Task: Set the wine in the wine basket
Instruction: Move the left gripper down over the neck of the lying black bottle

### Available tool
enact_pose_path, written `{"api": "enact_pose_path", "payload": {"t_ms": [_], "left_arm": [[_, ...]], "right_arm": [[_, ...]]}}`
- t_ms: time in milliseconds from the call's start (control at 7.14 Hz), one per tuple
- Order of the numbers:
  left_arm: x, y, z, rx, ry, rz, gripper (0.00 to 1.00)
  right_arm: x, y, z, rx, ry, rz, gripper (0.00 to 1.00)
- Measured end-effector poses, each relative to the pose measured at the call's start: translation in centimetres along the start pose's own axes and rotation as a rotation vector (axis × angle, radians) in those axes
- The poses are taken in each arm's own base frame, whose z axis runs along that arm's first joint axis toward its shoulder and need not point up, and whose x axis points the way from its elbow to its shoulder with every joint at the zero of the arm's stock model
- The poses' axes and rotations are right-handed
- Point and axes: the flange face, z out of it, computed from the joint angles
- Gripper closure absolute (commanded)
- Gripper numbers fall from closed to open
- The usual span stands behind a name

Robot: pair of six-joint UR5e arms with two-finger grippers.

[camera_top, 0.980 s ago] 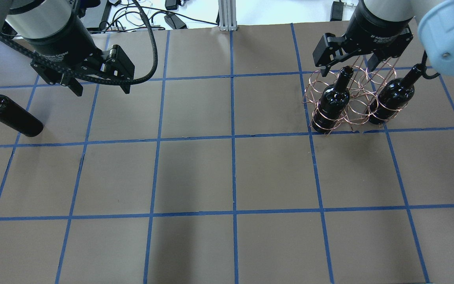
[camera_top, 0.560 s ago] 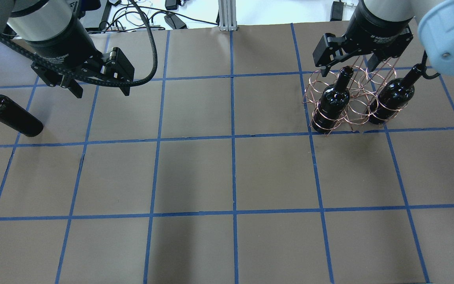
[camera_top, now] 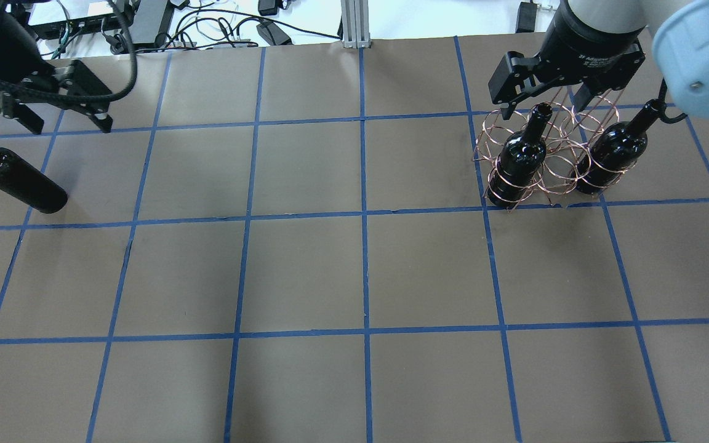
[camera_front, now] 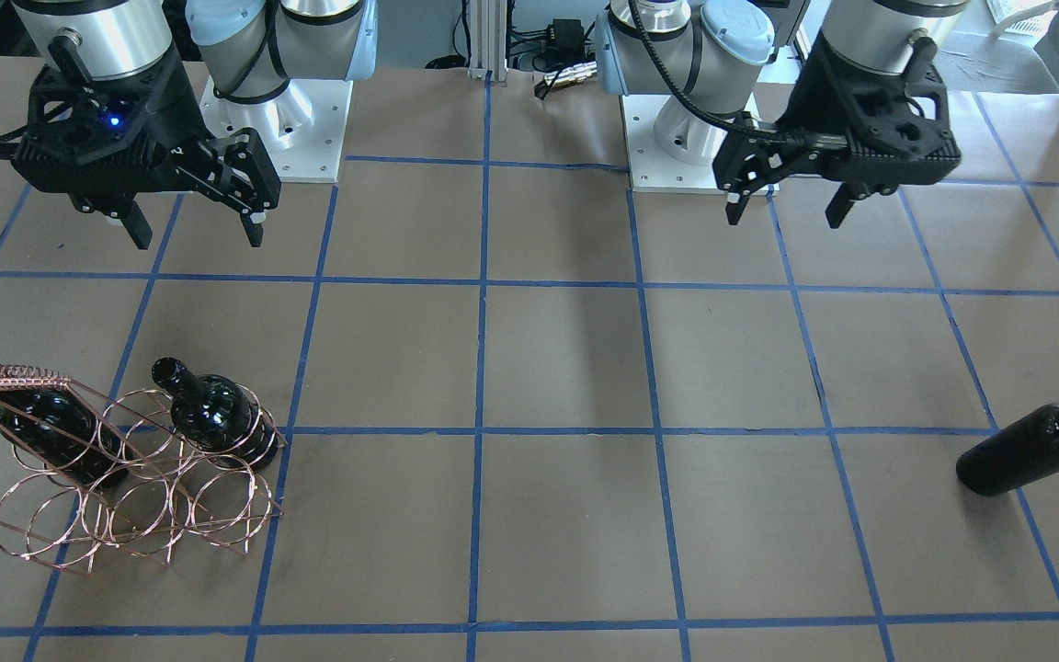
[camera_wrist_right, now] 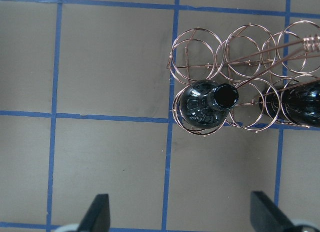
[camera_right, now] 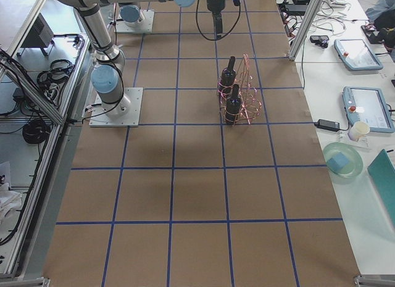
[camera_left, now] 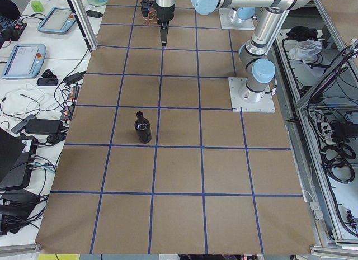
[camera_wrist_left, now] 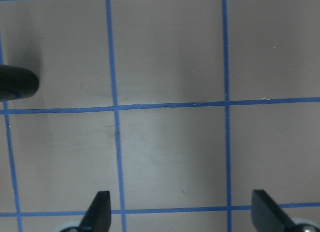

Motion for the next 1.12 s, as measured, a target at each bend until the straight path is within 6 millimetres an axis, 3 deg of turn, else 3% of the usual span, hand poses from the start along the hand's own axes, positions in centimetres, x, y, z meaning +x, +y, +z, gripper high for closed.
{"api": "enact_pose_path", "payload": {"t_ms": [280,560,840,1120], "left_arm": [[-9.2,-1.2,1.6,0.023,-0.017,0.038,0.0],[-16.9,-2.5,2.3,0.027,-0.028,0.023,0.0],[-21.9,-4.1,4.0,0.036,-0.026,0.015,0.0],[-25.4,-5.2,7.0,0.061,0.001,-0.006,0.01]], "right_arm": [[0.0,0.0,0.1,-0.004,0.0,-0.001,0.0],[0.0,0.0,0.0,-0.004,0.002,-0.033,0.0],[0.0,0.1,0.0,-0.005,0.003,-0.055,0.0],[0.0,0.1,0.0,-0.008,0.001,-0.05,0.0]]}}
